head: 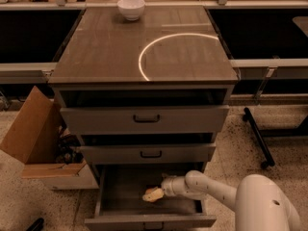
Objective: Place orange into bottom drawer
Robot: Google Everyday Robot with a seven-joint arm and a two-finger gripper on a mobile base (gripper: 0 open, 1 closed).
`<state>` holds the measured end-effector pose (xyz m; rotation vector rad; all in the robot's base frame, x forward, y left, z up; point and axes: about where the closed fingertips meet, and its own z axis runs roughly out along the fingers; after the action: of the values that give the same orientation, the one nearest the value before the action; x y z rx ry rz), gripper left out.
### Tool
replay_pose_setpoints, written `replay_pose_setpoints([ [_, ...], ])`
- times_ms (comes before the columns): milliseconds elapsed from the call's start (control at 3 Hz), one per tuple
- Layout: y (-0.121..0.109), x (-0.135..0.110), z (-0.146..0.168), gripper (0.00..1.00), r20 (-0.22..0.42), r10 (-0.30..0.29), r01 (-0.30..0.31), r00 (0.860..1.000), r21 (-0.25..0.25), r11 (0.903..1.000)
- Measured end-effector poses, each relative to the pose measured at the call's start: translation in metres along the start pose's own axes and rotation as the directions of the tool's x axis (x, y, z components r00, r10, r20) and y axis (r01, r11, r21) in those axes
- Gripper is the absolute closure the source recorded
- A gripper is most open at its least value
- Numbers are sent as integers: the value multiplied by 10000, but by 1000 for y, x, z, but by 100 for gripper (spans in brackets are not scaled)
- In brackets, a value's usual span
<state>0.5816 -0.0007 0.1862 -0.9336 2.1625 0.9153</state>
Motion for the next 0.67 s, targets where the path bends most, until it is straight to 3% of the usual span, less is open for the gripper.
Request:
replay_pose_setpoints([
  [333,-1,-1,-21,0,310,-27,18,9995,272,9996],
  [667,9,-7,-65,0,802,-91,44,9967,578,9983],
])
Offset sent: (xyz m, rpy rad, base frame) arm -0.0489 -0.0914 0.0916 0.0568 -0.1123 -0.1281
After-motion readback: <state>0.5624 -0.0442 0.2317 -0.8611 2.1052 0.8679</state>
